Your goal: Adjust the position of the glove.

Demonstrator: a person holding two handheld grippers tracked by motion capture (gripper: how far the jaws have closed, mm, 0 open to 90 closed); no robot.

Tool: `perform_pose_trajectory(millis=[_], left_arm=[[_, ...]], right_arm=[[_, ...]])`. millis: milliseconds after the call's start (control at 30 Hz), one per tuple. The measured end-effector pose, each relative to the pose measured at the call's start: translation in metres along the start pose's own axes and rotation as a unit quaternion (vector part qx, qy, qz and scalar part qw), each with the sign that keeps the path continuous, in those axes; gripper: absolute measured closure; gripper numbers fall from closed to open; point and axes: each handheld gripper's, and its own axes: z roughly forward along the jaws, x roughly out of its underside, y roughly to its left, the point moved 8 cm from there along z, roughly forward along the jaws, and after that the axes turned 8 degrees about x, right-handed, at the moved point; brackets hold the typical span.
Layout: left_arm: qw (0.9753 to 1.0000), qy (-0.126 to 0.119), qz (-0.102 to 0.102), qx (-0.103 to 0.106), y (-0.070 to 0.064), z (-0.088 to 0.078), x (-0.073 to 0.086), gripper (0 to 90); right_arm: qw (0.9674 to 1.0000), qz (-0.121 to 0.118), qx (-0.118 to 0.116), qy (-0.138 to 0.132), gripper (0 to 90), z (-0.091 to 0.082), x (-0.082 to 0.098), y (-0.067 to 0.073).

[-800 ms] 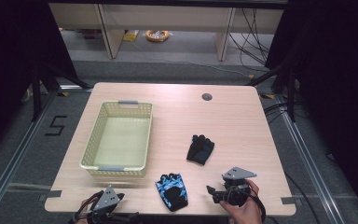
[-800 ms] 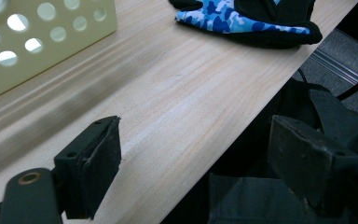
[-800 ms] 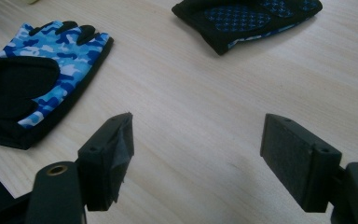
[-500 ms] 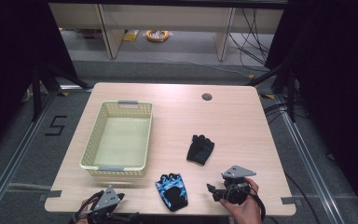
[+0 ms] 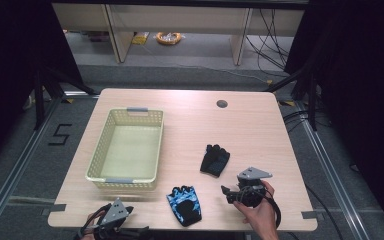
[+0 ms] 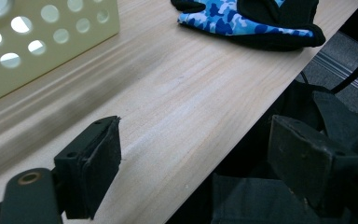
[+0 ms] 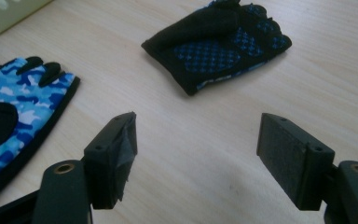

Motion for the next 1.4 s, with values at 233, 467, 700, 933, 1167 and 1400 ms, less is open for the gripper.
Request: perform_pose_trajectory(millis=[233,467,700,933,1167,1400], left_arm=[[0.9996,-0.016,-0.024,0.007,-0.004,0.002,-0.001,16.7],[0.9998,-0.004,-0.018,-0.003,-0.001,0.001,0.001,16.7],[0.9998,-0.004,-0.018,0.000,-0.001,0.000,0.001,16.7],[0.9998,-0.005,-0.019,0.002,-0.002,0.000,0.000,16.7],[0.9998,-0.007,-0.018,-0.001,-0.002,0.000,0.000,16.7],[0.9997,-0.010,-0.019,0.006,-0.003,0.000,-0.001,16.7]], right_arm=[[1.0000,0.002,0.002,-0.008,37.1,0.012,-0.019,-0.002],[0.9994,-0.015,0.026,-0.015,43.9,0.027,-0.043,-0.009],[0.9997,-0.004,0.025,-0.006,48.3,0.050,-0.058,-0.014],[0.9997,-0.009,0.022,-0.001,52.3,0.068,-0.069,-0.013],[0.9997,0.010,0.017,0.015,51.6,0.082,-0.069,-0.014],[0.9990,0.008,0.028,0.035,49.8,0.093,-0.067,-0.018]])
